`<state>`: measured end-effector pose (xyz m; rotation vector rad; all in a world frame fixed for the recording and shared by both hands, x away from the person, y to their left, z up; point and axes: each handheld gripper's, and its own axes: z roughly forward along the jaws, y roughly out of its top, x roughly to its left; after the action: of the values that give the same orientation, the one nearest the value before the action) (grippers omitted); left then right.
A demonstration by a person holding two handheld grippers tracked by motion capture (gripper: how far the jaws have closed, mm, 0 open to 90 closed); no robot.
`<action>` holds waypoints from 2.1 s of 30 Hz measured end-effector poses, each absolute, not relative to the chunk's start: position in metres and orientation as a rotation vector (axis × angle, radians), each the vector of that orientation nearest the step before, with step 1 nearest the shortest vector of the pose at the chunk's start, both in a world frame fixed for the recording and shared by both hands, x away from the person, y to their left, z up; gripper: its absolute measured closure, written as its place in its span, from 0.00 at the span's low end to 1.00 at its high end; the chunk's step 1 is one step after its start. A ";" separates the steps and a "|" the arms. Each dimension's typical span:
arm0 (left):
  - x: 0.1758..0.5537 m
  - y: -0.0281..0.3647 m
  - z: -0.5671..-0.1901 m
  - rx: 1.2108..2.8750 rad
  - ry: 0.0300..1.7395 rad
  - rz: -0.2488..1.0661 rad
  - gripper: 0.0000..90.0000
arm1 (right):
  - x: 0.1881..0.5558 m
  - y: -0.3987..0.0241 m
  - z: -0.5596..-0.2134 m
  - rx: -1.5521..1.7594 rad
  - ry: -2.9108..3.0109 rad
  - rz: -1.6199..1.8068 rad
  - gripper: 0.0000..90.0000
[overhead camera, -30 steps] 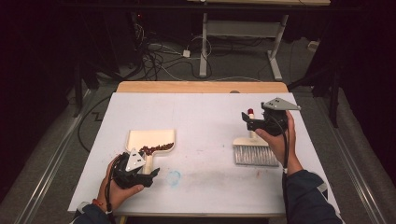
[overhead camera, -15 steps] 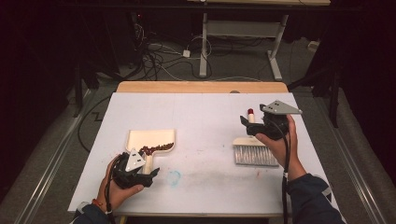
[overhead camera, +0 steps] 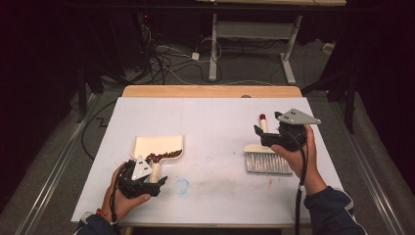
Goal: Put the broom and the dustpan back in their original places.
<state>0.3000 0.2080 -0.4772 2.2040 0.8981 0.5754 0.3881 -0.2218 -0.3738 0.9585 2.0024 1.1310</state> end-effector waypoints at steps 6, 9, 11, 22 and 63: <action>0.300 0.208 -0.477 2.207 0.896 0.574 0.21 | 0.381 -0.223 -0.374 0.929 2.015 1.123 0.19; 0.300 0.207 -0.477 2.210 0.892 0.577 0.21 | 0.378 -0.224 -0.374 0.923 2.016 1.115 0.19; 0.300 0.207 -0.477 2.209 0.890 0.577 0.21 | 0.376 -0.225 -0.374 0.914 2.015 1.120 0.19; 0.299 0.206 -0.477 2.216 0.882 0.580 0.21 | 0.366 -0.228 -0.374 0.877 2.014 1.119 0.19; 0.299 0.203 -0.477 2.236 0.865 0.595 0.21 | 0.330 -0.246 -0.383 0.806 2.022 1.092 0.19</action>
<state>0.2988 0.2035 -0.4774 2.2360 0.8648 0.5947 0.3300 -0.2462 -0.3832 0.8063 2.0218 1.0922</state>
